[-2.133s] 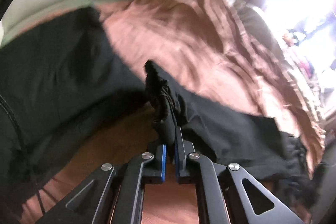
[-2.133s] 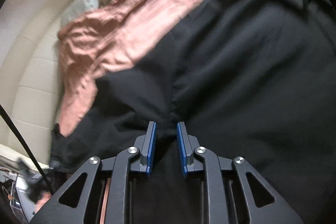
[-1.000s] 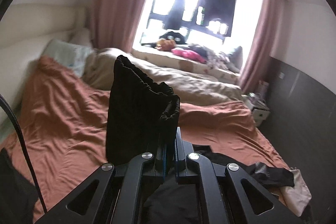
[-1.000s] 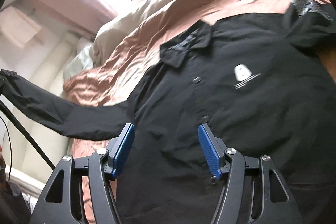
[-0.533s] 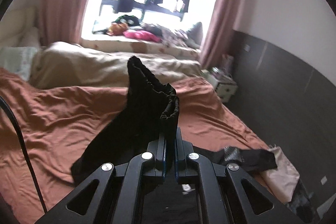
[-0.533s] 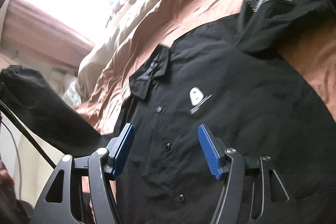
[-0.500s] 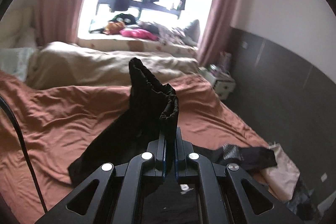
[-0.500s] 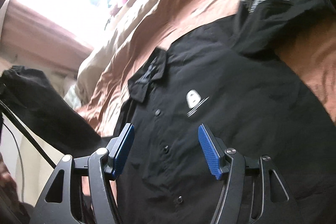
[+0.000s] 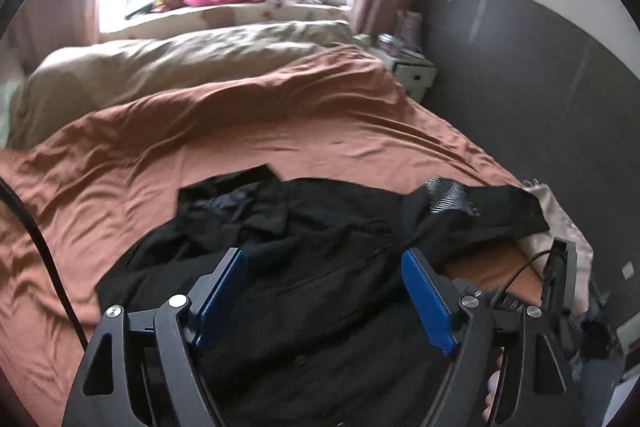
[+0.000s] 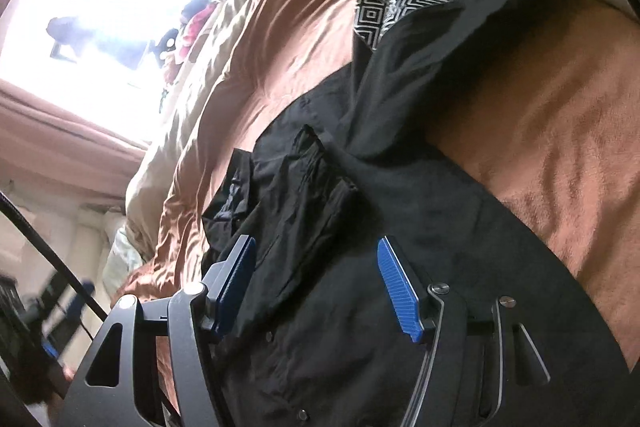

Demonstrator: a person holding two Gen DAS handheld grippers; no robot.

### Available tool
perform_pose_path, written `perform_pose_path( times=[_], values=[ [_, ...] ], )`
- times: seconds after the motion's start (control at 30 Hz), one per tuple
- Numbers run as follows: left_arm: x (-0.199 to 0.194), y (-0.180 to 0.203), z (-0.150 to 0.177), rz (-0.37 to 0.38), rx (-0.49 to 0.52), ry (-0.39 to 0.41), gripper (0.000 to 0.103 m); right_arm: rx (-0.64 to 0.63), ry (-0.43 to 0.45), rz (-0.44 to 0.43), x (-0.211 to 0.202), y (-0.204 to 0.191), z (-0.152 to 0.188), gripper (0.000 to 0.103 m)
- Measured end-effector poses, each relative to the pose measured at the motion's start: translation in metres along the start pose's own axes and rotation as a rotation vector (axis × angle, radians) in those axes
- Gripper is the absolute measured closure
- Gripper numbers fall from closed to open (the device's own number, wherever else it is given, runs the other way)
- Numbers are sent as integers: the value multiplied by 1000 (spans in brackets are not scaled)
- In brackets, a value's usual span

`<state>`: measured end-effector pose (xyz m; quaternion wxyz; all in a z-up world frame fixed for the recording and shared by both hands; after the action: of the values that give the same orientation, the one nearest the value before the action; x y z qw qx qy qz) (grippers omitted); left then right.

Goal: Fold large clothes

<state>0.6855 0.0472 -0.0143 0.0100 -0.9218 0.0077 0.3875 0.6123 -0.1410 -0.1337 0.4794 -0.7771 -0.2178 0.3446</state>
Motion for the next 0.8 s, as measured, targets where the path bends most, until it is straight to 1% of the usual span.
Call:
perform_pose_path(
  times=[0.03, 0.1, 0.23, 0.33, 0.47, 0.57, 0.67, 0.73, 0.8],
  values=[
    [-3, -9, 6, -10, -16, 0, 22, 12, -3, -6, 1, 1, 1, 42],
    [-6, -36, 23, -56, -52, -13, 22, 32, -9, -22, 6, 3, 1, 42],
    [-15, -86, 55, -126, -138, -39, 23, 59, -11, -44, 14, 10, -6, 42],
    [-20, -114, 77, -166, -207, -42, 23, 40, 7, -21, 8, 19, -14, 42],
    [-19, -134, 105, -200, -270, -58, 26, -9, 33, 13, -5, 21, -29, 42],
    [-14, -144, 125, -198, -324, -74, 29, -60, 82, 37, -29, 26, -49, 42],
    [-4, -151, 141, -194, -365, -93, 34, -104, 150, 72, -59, 38, -69, 42],
    [8, -153, 148, -204, -363, -120, 38, -123, 195, 97, -79, 49, -84, 42],
    [18, -154, 151, -213, -360, -137, 45, -120, 231, 111, -93, 58, -95, 42]
  ],
)
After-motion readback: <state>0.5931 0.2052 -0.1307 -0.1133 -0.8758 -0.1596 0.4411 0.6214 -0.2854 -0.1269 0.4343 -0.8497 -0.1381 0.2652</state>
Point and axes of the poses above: each gripper's, at about its wrist camera, not at the fingertips, and x roughly the way its jaws point, y to its right, z to its underside, the point moved 4 cm from there along x, roughly the way its jaws point, and after that the axes turned 14 degrees about -z, right-handed, at the moved point
